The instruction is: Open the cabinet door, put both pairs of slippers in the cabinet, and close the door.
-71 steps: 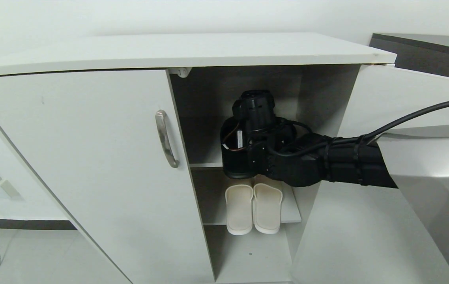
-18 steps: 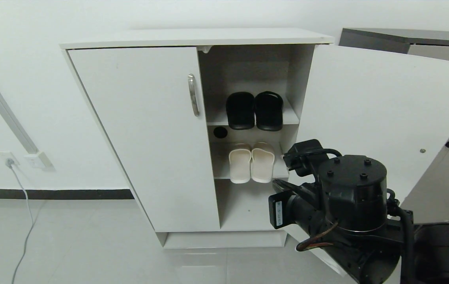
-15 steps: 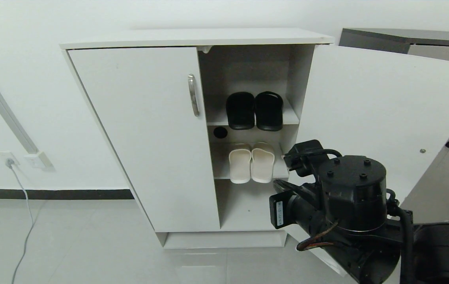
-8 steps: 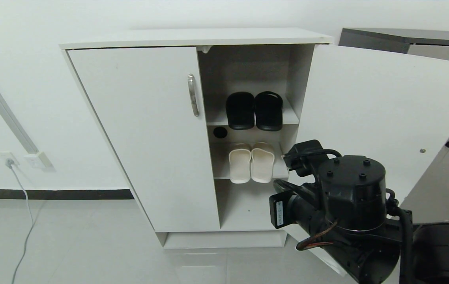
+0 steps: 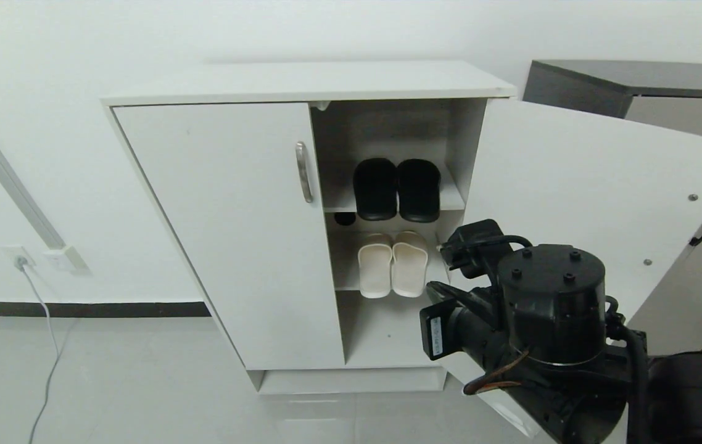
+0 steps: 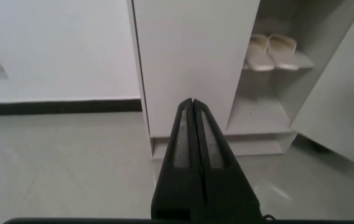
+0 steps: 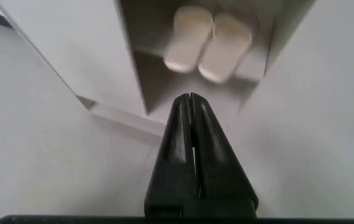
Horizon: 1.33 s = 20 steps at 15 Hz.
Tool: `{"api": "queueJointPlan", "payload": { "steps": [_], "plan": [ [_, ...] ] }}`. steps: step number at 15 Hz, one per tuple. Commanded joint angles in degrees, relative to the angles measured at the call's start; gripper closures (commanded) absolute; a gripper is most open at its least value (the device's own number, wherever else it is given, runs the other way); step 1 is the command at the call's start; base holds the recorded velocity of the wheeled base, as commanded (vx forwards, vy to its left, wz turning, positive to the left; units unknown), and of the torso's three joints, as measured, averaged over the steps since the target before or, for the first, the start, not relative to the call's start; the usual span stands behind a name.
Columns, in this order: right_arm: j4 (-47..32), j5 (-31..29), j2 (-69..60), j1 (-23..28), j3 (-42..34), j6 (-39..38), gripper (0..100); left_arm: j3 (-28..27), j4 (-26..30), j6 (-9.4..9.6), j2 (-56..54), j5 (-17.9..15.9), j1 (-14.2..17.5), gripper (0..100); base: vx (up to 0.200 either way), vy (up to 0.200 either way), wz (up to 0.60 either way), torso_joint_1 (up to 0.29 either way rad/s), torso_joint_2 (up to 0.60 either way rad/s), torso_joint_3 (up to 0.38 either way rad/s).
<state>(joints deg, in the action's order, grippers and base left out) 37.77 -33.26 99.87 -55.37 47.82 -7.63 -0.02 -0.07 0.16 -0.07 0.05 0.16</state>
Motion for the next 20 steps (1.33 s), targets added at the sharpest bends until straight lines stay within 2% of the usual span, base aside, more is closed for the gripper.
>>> {"api": "queueJointPlan", "payload": {
  "steps": [1, 10, 20],
  "plan": [
    [-0.06, -0.05, -0.02, 0.17, -0.01, 0.07, 100, 0.02, -0.01, 0.02, 0.07, 0.04, 0.02, 100, 0.000, 0.000, 0.00, 0.022, -0.52, -0.364],
    [-0.06, -0.23, -0.11, 0.17, -0.10, 0.07, 100, 0.02, -0.01, 0.02, 0.07, 0.04, 0.02, 100, 0.000, 0.000, 0.00, 0.122, -0.47, -0.346],
    [-0.06, -0.23, -0.11, 0.17, -0.10, 0.07, 100, 0.02, 0.07, 0.02, 0.07, 0.04, 0.02, 100, 0.000, 0.000, 0.00, 0.197, -0.51, -0.321]
  ]
}}
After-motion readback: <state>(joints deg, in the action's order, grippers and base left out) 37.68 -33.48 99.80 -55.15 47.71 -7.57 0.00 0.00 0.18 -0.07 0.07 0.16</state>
